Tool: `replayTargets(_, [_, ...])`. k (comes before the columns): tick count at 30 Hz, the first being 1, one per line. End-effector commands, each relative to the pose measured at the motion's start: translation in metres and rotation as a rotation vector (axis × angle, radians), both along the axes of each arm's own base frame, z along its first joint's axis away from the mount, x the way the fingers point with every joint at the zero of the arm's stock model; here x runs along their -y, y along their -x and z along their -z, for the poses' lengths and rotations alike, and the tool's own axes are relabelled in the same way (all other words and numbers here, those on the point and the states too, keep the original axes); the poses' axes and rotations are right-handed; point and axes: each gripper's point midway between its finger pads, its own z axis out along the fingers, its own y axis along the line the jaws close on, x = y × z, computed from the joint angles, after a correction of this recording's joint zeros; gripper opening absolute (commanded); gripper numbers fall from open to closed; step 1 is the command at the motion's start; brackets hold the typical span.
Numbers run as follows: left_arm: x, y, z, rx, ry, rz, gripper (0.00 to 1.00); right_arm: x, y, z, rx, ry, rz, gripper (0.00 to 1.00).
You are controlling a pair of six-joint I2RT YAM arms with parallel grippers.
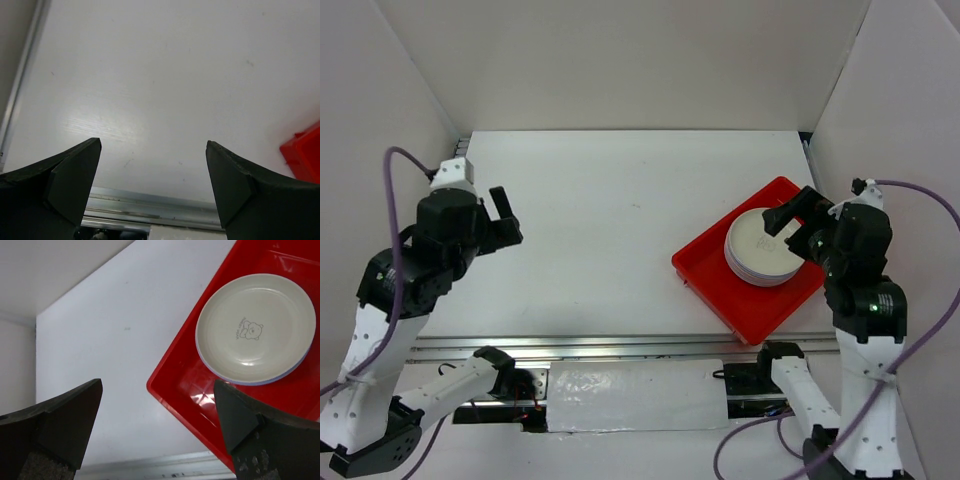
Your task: Place the plates into the plastic bin on the countertop
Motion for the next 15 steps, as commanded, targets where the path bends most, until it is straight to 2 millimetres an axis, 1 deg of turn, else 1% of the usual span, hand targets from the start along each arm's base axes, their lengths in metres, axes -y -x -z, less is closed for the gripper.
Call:
replayTargets(1, [-0.041, 0.011, -0.039, 0.078, -0.092, -0.164, 0.99, -0.002, 0.041, -0.006, -0.1, 0.189, -0.082, 1.0])
replayTargets(2, [-0.044, 0.013, -0.045, 0.091, -0.089, -0.179, 0.99, 0.009, 0.056, -0.017, -0.097, 0.232, -0.034, 1.0])
replayTargets(3, [-0.05, 0.019, -0.053, 0.106, -0.085, -0.199, 0.99, 0.006, 0.064, -0.023, -0.082, 0.244, -0.055, 1.0])
replayTargets(4, [-0.051, 0.022, -0.057, 0.116, -0.073, -0.204, 0.99, 0.006, 0.071, -0.029, -0.058, 0.253, -0.061, 1.0])
replayTargets(5, [-0.055, 0.029, -0.064, 0.14, -0.051, -0.219, 0.99, 0.008, 0.088, -0.043, -0.021, 0.252, -0.069, 1.0])
replayTargets(7, [-0.058, 0.039, -0.064, 0.14, -0.037, -0.226, 0.99, 0.009, 0.103, -0.057, 0.016, 0.253, -0.088, 1.0])
replayTargets(8, [-0.06, 0.047, -0.066, 0.159, -0.013, -0.224, 0.99, 0.008, 0.119, -0.069, 0.062, 0.239, -0.113, 1.0])
replayTargets(9, [-0.062, 0.052, -0.065, 0.159, -0.01, -0.22, 0.99, 0.007, 0.125, -0.075, 0.091, 0.237, -0.138, 1.0])
replayTargets(10, [-0.062, 0.056, -0.064, 0.162, -0.003, -0.212, 0.99, 0.006, 0.131, -0.079, 0.109, 0.233, -0.157, 1.0])
replayTargets(11, [-0.064, 0.064, -0.063, 0.171, 0.01, -0.202, 0.99, 0.005, 0.143, -0.085, 0.152, 0.222, -0.183, 1.0])
replayTargets(12, [-0.065, 0.068, -0.061, 0.171, 0.013, -0.198, 0.99, 0.005, 0.148, -0.086, 0.165, 0.214, -0.202, 1.0])
replayTargets(13, [-0.067, 0.074, -0.056, 0.154, 0.01, -0.201, 0.99, 0.004, 0.152, -0.086, 0.174, 0.207, -0.224, 1.0])
replayTargets(14, [-0.068, 0.081, -0.052, 0.151, 0.019, -0.198, 0.99, 0.004, 0.158, -0.081, 0.182, 0.204, -0.242, 1.0])
replayTargets(15, [-0.065, 0.084, -0.048, 0.141, 0.03, -0.178, 0.99, 0.006, 0.16, -0.078, 0.185, 0.2, -0.238, 1.0])
